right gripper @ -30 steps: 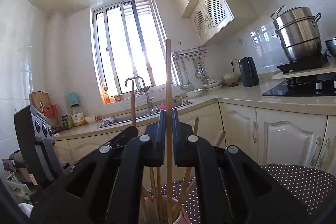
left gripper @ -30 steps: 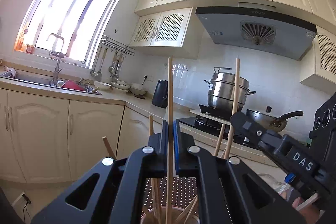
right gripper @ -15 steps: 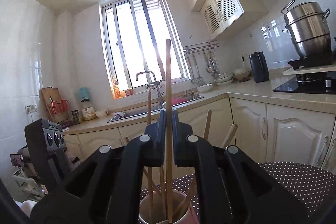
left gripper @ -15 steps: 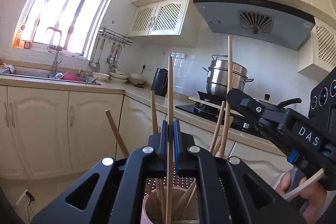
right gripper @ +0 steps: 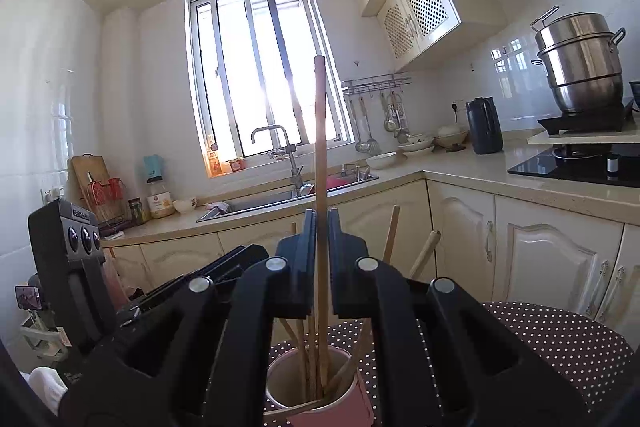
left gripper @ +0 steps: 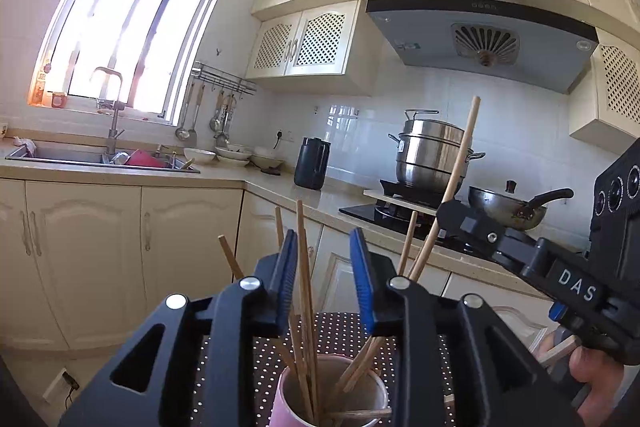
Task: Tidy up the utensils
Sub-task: 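Open the left tool over the cup while the right tool releases its chopstick, then move both tools down to the remaining chopsticks on the table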
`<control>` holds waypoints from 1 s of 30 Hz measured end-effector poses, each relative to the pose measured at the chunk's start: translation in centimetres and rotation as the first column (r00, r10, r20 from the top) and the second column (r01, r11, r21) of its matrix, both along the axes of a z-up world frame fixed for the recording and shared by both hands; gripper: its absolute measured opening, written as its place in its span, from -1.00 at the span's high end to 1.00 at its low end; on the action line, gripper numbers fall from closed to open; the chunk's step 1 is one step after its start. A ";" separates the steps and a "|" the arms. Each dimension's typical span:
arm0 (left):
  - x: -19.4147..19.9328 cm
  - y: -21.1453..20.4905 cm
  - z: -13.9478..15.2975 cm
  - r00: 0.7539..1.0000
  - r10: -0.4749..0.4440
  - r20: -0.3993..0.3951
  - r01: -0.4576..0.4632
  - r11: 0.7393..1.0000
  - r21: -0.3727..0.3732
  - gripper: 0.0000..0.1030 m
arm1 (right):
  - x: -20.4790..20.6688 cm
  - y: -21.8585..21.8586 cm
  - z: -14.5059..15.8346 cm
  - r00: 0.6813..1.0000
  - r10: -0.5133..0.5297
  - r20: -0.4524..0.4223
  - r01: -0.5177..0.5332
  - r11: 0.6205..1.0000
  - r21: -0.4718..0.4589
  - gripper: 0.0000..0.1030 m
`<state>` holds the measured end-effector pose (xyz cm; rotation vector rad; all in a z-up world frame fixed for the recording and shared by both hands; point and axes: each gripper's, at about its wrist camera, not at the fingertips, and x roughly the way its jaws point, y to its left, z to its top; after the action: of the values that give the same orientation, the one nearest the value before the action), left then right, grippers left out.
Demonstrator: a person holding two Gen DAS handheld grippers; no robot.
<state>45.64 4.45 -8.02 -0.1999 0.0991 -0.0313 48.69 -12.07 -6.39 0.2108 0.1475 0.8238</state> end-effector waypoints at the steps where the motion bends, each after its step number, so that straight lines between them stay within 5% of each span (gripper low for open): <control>1: -0.1 -0.1 0.2 1.000 0.001 -0.002 -0.001 1.000 0.001 0.37 | -0.2 0.0 0.1 1.000 -0.005 -0.002 0.005 1.000 -0.011 0.86; 3: -0.6 -0.3 0.5 1.000 0.012 -0.008 -0.012 1.000 0.018 0.32 | -0.5 0.1 0.0 1.000 -0.002 -0.016 0.002 0.999 -0.033 0.76; 5: -0.9 -0.6 0.8 0.999 0.025 -0.020 -0.024 0.999 0.044 0.31 | -0.9 0.2 -0.3 0.999 -0.022 -0.027 0.020 0.998 -0.058 0.21; 6: -1.1 -0.7 0.9 0.999 0.025 -0.027 -0.024 0.998 0.052 0.30 | -1.0 0.3 -0.4 0.999 -0.021 -0.031 0.019 0.998 -0.061 0.10; 30: -8.3 -1.9 4.3 0.990 0.047 -0.134 -0.033 0.994 0.107 0.13 | -9.5 -2.1 2.4 0.992 -0.114 -0.045 0.106 0.981 -0.164 0.06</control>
<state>37.34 2.52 -3.70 -0.0991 0.2322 0.0279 39.16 -14.18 -3.96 0.0877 0.2500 0.6924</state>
